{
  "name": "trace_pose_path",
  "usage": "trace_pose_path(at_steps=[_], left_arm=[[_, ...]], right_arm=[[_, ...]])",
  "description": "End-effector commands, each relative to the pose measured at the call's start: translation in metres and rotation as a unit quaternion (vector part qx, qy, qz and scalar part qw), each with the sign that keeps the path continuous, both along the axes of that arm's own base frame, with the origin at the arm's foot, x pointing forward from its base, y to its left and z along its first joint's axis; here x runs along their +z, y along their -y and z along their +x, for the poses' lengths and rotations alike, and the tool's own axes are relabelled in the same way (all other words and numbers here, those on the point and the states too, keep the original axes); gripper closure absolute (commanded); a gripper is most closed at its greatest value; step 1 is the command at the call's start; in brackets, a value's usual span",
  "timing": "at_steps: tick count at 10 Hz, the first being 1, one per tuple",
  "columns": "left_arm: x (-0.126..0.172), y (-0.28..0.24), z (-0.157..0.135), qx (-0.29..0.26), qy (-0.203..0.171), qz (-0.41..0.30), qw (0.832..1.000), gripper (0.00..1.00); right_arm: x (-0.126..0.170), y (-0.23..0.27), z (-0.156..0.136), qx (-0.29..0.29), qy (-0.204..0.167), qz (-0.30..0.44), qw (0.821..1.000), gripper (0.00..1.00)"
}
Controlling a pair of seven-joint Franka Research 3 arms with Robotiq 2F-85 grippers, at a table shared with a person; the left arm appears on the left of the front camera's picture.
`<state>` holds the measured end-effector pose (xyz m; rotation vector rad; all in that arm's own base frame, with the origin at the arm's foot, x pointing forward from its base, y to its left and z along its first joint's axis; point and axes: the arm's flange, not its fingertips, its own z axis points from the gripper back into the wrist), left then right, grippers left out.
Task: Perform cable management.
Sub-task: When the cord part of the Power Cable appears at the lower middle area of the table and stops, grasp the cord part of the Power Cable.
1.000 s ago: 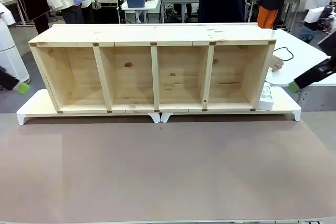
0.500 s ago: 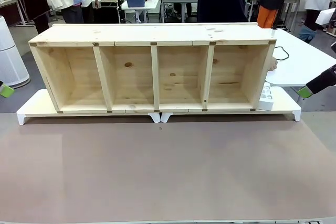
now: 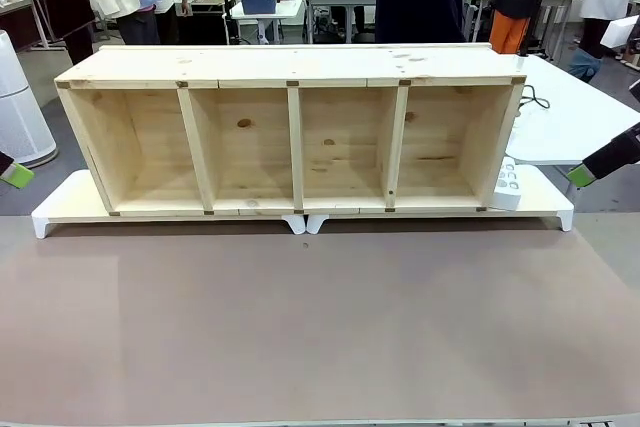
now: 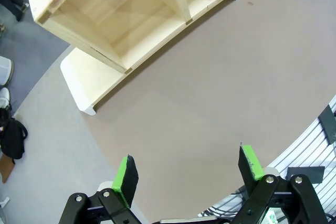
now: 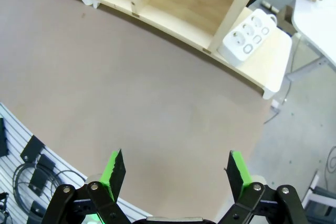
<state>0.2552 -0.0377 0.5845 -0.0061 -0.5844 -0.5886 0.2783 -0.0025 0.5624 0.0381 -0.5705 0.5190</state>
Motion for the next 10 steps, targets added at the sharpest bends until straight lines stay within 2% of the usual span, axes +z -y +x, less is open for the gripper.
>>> trace_pose_path(at_steps=[1, 10], left_arm=[[0.0009, 0.0008, 0.0028, -0.003, 0.007, 0.0, 1.0, 0.0], [0.0009, 0.0008, 0.0028, -0.003, 0.007, 0.0, 1.0, 0.0]], right_arm=[[-0.0011, -0.0001, 0.0027, -0.002, 0.001, 0.001, 1.0, 0.0], [-0.0011, -0.0001, 0.0027, -0.002, 0.001, 0.001, 1.0, 0.0]])
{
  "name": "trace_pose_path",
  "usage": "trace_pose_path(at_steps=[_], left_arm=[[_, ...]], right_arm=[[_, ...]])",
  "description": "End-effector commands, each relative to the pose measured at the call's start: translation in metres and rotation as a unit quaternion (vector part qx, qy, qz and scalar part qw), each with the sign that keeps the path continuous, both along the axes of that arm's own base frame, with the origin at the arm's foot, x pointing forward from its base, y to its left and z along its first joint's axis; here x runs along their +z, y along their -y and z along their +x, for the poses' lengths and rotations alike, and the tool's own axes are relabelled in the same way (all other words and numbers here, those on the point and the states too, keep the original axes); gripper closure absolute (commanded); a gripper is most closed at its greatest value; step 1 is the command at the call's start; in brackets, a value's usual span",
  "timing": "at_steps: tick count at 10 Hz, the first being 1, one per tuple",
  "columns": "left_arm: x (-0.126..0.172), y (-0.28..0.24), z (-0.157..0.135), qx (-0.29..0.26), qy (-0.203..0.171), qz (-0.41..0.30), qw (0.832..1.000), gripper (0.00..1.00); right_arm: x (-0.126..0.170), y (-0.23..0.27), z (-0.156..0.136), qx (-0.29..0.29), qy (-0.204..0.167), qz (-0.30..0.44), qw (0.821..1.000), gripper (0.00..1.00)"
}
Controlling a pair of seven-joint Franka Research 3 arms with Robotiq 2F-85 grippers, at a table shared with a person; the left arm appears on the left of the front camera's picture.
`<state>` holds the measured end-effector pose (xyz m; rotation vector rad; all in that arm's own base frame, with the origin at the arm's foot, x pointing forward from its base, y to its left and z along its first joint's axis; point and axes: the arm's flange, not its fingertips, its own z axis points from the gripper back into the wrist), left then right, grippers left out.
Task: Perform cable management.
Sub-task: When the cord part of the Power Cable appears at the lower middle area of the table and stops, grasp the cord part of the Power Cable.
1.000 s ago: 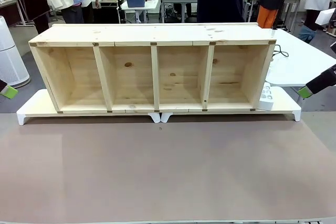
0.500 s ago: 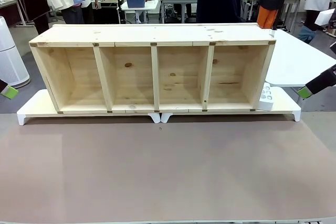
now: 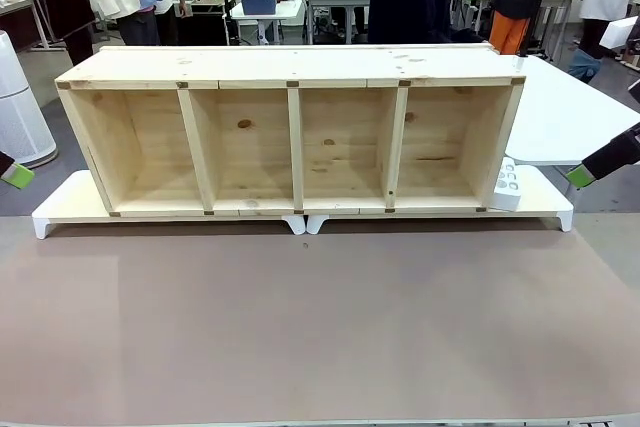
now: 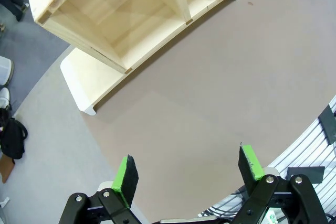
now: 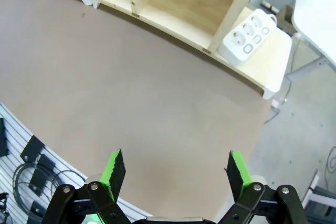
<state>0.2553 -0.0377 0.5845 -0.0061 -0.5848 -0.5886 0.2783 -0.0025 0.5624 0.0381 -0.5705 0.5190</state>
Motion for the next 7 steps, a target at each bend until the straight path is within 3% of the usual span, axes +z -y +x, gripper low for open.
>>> trace_pose_path(at_steps=[1, 7], left_arm=[[0.0008, 0.0008, 0.0027, -0.003, 0.006, 0.0, 1.0, 0.0], [0.0008, 0.0008, 0.0027, -0.003, 0.006, 0.0, 1.0, 0.0]], right_arm=[[-0.0011, -0.0001, 0.0027, -0.002, 0.001, 0.001, 1.0, 0.0], [-0.0011, -0.0001, 0.0027, -0.002, 0.001, 0.001, 1.0, 0.0]])
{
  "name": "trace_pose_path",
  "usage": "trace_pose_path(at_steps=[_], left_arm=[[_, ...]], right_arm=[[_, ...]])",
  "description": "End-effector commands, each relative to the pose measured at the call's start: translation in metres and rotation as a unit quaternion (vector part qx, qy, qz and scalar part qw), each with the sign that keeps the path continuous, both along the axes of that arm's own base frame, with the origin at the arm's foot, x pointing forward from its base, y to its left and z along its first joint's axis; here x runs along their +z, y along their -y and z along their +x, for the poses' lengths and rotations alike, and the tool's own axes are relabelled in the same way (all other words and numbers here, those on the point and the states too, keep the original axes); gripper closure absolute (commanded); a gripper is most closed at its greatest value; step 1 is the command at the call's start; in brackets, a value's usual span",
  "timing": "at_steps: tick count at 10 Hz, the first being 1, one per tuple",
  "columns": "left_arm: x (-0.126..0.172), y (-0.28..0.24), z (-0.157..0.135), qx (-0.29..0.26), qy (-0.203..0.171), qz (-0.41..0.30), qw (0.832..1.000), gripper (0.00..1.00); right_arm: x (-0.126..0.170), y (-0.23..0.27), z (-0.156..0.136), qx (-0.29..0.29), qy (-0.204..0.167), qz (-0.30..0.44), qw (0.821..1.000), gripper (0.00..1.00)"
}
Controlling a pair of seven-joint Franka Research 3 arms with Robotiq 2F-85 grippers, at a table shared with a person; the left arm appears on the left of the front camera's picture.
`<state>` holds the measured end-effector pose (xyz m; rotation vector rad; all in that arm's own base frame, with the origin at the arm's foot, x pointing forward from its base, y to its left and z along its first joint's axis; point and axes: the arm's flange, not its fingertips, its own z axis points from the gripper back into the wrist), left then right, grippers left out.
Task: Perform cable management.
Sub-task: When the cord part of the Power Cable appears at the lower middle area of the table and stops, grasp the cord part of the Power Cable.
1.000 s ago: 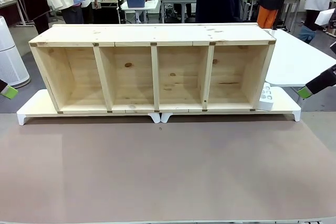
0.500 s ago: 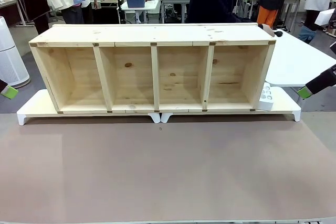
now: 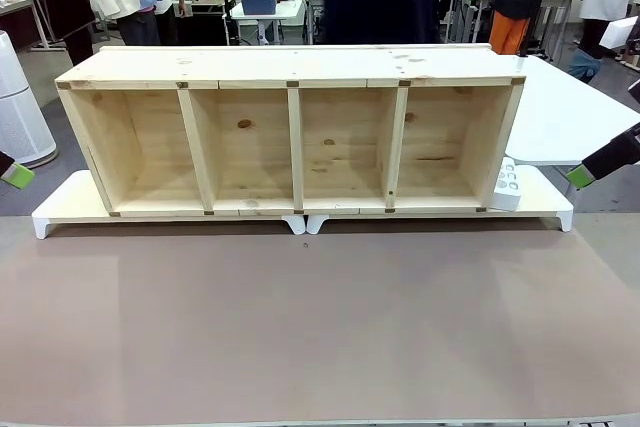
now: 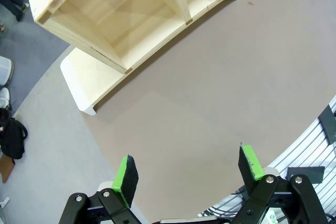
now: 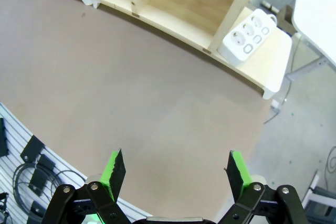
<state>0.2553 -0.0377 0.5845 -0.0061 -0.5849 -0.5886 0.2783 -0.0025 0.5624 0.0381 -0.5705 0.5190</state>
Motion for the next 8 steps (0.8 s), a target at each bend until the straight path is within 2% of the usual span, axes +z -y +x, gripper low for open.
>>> trace_pose_path(at_steps=[1, 8], left_arm=[[0.0008, 0.0008, 0.0027, -0.003, 0.006, 0.0, 1.0, 0.0], [0.0008, 0.0008, 0.0027, -0.003, 0.006, 0.0, 1.0, 0.0]], right_arm=[[-0.0011, -0.0001, 0.0027, -0.002, 0.001, 0.001, 1.0, 0.0], [-0.0011, -0.0001, 0.0027, -0.002, 0.001, 0.001, 1.0, 0.0]])
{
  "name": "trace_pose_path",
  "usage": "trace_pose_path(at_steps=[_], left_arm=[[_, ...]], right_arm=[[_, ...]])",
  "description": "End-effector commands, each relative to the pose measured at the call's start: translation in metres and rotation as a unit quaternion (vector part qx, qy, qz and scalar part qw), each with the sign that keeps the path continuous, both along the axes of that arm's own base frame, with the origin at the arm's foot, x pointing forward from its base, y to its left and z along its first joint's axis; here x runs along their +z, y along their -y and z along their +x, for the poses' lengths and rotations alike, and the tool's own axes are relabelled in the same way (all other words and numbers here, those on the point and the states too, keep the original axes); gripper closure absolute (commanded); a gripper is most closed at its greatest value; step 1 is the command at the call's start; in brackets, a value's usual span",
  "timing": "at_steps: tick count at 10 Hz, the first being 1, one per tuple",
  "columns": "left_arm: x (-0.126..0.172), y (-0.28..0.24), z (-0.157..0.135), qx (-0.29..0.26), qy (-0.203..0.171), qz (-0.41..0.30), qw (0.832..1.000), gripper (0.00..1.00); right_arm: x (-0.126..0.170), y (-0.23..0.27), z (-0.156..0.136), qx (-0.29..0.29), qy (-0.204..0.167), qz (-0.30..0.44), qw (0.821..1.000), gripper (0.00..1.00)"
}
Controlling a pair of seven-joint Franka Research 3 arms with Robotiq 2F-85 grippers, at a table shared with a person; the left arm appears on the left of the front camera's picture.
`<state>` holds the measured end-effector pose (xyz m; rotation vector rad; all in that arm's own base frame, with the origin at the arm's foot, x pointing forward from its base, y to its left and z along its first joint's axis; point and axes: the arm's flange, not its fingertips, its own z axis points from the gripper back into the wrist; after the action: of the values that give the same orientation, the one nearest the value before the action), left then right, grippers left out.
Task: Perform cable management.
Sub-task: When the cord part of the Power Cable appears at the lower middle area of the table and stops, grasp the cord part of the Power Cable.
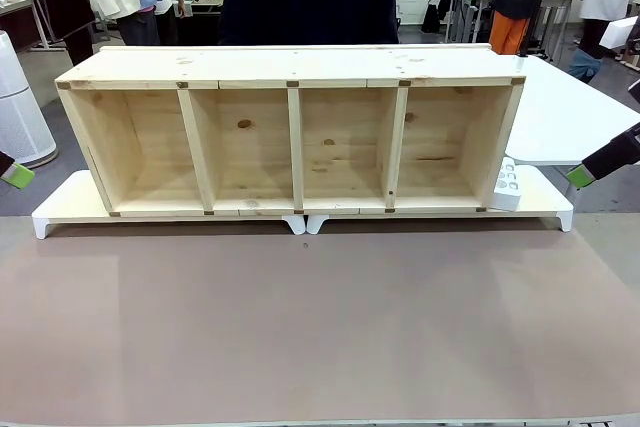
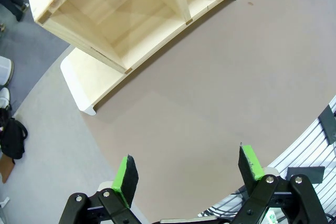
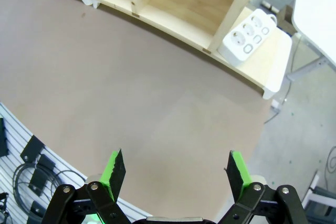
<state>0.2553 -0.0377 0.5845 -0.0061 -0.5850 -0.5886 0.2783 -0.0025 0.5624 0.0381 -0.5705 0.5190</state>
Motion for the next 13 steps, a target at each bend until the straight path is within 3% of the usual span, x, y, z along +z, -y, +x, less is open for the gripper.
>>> trace_pose_path(at_steps=[1, 13], left_arm=[[0.0008, 0.0008, 0.0027, -0.003, 0.006, 0.0, 1.0, 0.0], [0.0008, 0.0008, 0.0027, -0.003, 0.006, 0.0, 1.0, 0.0]], right_arm=[[-0.0011, -0.0001, 0.0027, -0.002, 0.001, 0.001, 1.0, 0.0], [-0.0011, -0.0001, 0.0027, -0.002, 0.001, 0.001, 1.0, 0.0]])
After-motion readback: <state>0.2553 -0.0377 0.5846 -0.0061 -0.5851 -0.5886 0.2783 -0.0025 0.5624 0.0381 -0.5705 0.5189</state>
